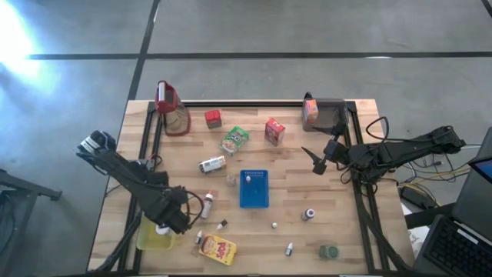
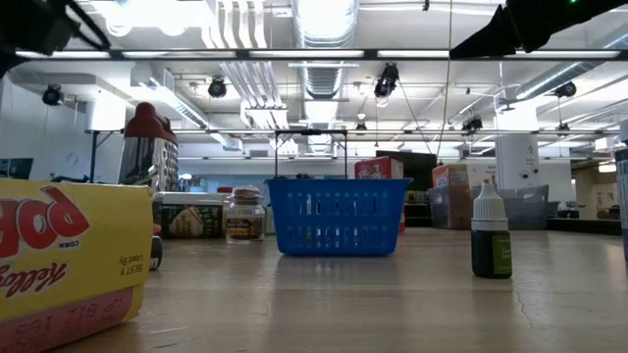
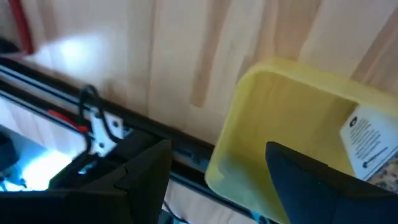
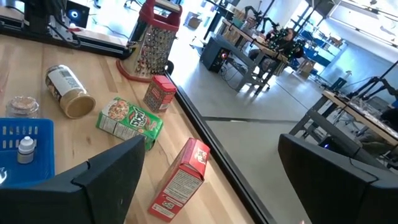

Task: Pick & Place Kitchen Items
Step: Put the white seasoning bottle into the yellow bin

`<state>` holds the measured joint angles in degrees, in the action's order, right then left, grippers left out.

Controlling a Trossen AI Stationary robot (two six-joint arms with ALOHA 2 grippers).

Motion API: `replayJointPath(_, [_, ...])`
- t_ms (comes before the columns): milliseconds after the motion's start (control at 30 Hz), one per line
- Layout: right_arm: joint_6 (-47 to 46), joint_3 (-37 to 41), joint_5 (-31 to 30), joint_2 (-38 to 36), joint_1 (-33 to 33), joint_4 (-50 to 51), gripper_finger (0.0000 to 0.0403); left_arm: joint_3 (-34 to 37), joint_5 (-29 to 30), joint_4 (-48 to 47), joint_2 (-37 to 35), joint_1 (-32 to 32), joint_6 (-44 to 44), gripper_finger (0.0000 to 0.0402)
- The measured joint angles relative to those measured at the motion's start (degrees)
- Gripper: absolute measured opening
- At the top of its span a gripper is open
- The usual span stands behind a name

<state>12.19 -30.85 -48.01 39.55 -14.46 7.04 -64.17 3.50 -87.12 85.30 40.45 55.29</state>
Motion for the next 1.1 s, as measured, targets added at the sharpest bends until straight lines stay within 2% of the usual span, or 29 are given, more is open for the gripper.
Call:
replayJointPath(467, [-0.01,0.00,0.00,0.04,-0.01,0.01,0.0364,2.29,-6.83,14.96,0.00,2.90,-0.57,0.0265])
replayJointPath(767, [0.13,0.00,0.00,0.04,-0.01,0.01,0.0364,2.48,-8.69,15.36,0.00,4.17,0.71,0.0265])
replayJointPath(967, [0.03,0.00,0.00,0.02,-0.01,-0.01,0.0364,2.48,-11.19,19.26,-0.04,4.18,0.54,0.0265])
replayJointPath(1100, [0.19,0.00,0.00,0.02,-0.02,0.01,0.0363,2.48,-9.94,18.41,-0.04,4.02,0.03,0.0265])
